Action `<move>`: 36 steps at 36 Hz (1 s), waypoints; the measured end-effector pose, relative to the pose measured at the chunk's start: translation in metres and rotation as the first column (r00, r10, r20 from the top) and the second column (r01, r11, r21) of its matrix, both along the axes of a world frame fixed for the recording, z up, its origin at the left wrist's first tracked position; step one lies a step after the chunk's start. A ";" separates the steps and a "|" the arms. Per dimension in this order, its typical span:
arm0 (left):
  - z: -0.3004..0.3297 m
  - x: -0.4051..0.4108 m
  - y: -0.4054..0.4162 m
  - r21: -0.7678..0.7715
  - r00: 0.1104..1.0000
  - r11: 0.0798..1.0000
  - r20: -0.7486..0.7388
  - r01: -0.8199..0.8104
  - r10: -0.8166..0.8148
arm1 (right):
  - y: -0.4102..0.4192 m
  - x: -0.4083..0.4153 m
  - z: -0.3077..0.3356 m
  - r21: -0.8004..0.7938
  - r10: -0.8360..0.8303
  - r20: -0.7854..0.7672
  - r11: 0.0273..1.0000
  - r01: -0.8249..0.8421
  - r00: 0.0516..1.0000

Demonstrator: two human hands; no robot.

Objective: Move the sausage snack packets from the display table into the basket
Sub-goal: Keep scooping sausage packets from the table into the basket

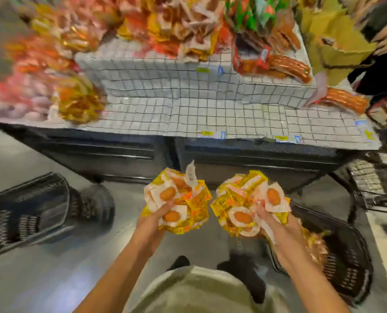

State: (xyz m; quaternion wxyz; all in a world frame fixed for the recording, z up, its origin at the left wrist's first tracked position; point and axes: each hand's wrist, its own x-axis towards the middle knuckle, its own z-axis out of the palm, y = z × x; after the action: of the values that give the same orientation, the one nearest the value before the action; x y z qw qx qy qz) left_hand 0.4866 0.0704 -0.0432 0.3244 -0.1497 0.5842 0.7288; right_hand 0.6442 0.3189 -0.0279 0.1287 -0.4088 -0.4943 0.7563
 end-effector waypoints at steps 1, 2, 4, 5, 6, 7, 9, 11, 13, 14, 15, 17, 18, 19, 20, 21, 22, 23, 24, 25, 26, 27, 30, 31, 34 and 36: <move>0.000 -0.004 -0.019 -0.013 1.000 1.000 -0.022 -0.018 0.018 | -0.015 -0.012 0.000 -0.009 0.027 0.006 1.000 -0.027 1.000; 0.001 -0.006 -0.038 -0.025 0.999 0.999 -0.036 -0.041 0.040 | -0.029 -0.023 0.001 -0.018 0.052 0.015 0.999 -0.052 0.999; 0.003 -0.011 -0.073 -0.034 0.993 0.993 -0.045 -0.110 0.109 | -0.058 -0.045 0.005 -0.049 0.098 0.018 0.994 -0.097 0.995; 0.003 -0.013 -0.089 -0.035 0.988 0.988 -0.044 -0.148 0.147 | -0.072 -0.056 0.006 -0.060 0.124 0.017 0.991 -0.123 0.992; 0.004 -0.015 -0.104 -0.035 0.982 0.982 -0.041 -0.186 0.184 | -0.084 -0.066 0.008 -0.069 0.149 0.017 0.987 -0.147 0.989; 0.005 -0.017 -0.118 -0.036 0.975 0.975 -0.039 -0.218 0.217 | -0.095 -0.077 0.009 -0.082 0.170 0.020 0.982 -0.168 0.985; 0.004 -0.020 -0.144 -0.037 0.965 0.964 -0.036 -0.263 0.261 | -0.113 -0.097 0.011 -0.120 0.223 0.020 0.968 -0.219 0.975; 0.003 -0.023 -0.165 -0.021 0.953 0.953 -0.026 -0.303 0.303 | -0.128 -0.116 0.013 -0.149 0.273 0.014 0.952 -0.268 0.962; 0.000 -0.028 -0.182 0.000 0.932 0.932 -0.017 -0.362 0.362 | -0.137 -0.136 0.014 -0.171 0.299 0.001 0.940 -0.294 0.954; -0.002 -0.031 -0.190 0.004 0.920 0.920 -0.017 -0.392 0.392 | -0.141 -0.147 0.016 -0.174 0.317 -0.007 0.933 -0.314 0.948; -0.004 -0.035 -0.196 0.003 0.909 0.910 -0.022 -0.415 0.415 | -0.144 -0.158 0.017 -0.170 0.344 -0.011 0.925 -0.340 0.939; -0.007 -0.045 -0.205 -0.007 0.897 0.897 -0.029 -0.442 0.442 | -0.150 -0.181 0.018 -0.151 0.391 -0.009 0.909 -0.388 0.920; -0.009 -0.050 -0.209 -0.011 0.890 0.890 -0.026 -0.457 0.456 | -0.152 -0.192 0.018 -0.144 0.407 -0.011 0.903 -0.404 0.913; -0.010 -0.057 -0.212 -0.014 0.880 0.880 -0.022 -0.475 0.474 | -0.154 -0.204 0.017 -0.140 0.418 -0.013 0.899 -0.416 0.908; -0.011 -0.064 -0.215 -0.017 0.868 0.868 -0.019 -0.496 0.496 | -0.155 -0.217 0.016 -0.138 0.427 -0.013 0.895 -0.425 0.904; -0.012 -0.072 -0.216 -0.022 0.855 0.855 -0.020 -0.518 0.518 | -0.157 -0.229 0.015 -0.138 0.436 -0.016 0.890 -0.434 0.900; -0.012 -0.079 -0.218 -0.029 0.844 0.844 -0.025 -0.536 0.536 | -0.159 -0.242 0.013 -0.137 0.449 -0.020 0.884 -0.447 0.894; -0.012 -0.088 -0.220 -0.036 0.836 0.835 -0.031 -0.548 0.548 | -0.161 -0.255 0.012 -0.135 0.462 -0.024 0.877 -0.461 0.886; -0.011 -0.097 -0.221 -0.040 0.830 0.829 -0.037 -0.558 0.557 | -0.163 -0.269 0.011 -0.129 0.476 -0.027 0.870 -0.476 0.879; -0.009 -0.107 -0.222 -0.044 0.823 0.822 -0.041 -0.568 0.567 | -0.165 -0.283 0.010 -0.122 0.488 -0.026 0.865 -0.487 0.873; -0.006 -0.118 -0.222 -0.050 0.814 0.812 -0.044 -0.581 0.580 | -0.166 -0.298 0.009 -0.119 0.498 -0.027 0.859 -0.497 0.867; -0.002 -0.128 -0.222 -0.056 0.802 0.800 -0.048 -0.598 0.596 | -0.167 -0.313 0.008 -0.120 0.509 -0.031 0.852 -0.509 0.860; 0.015 -0.159 -0.223 -0.060 0.779 0.777 -0.062 -0.627 0.624 | -0.170 -0.354 0.008 -0.135 0.543 -0.049 0.828 -0.545 0.838; 0.020 -0.172 -0.223 -0.050 0.778 0.777 -0.070 -0.628 0.624 | -0.170 -0.367 0.008 -0.144 0.547 -0.062 0.823 -0.550 0.835; 0.030 -0.211 -0.222 -0.043 0.760 0.760 -0.090 -0.649 0.644 | -0.170 -0.407 0.010 -0.155 0.556 -0.086 0.812 -0.562 0.827; 0.034 -0.240 -0.218 -0.042 0.742 0.742 -0.088 -0.669 0.664 | -0.170 -0.430 0.014 -0.146 0.550 -0.077 0.819 -0.555 0.831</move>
State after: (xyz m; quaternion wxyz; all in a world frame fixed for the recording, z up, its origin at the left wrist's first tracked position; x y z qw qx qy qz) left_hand 0.2466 -0.1472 -0.0093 0.0172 -0.3354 0.5283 0.7798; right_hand 0.2142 0.1493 -0.0136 -0.1220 -0.2451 -0.5264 0.8050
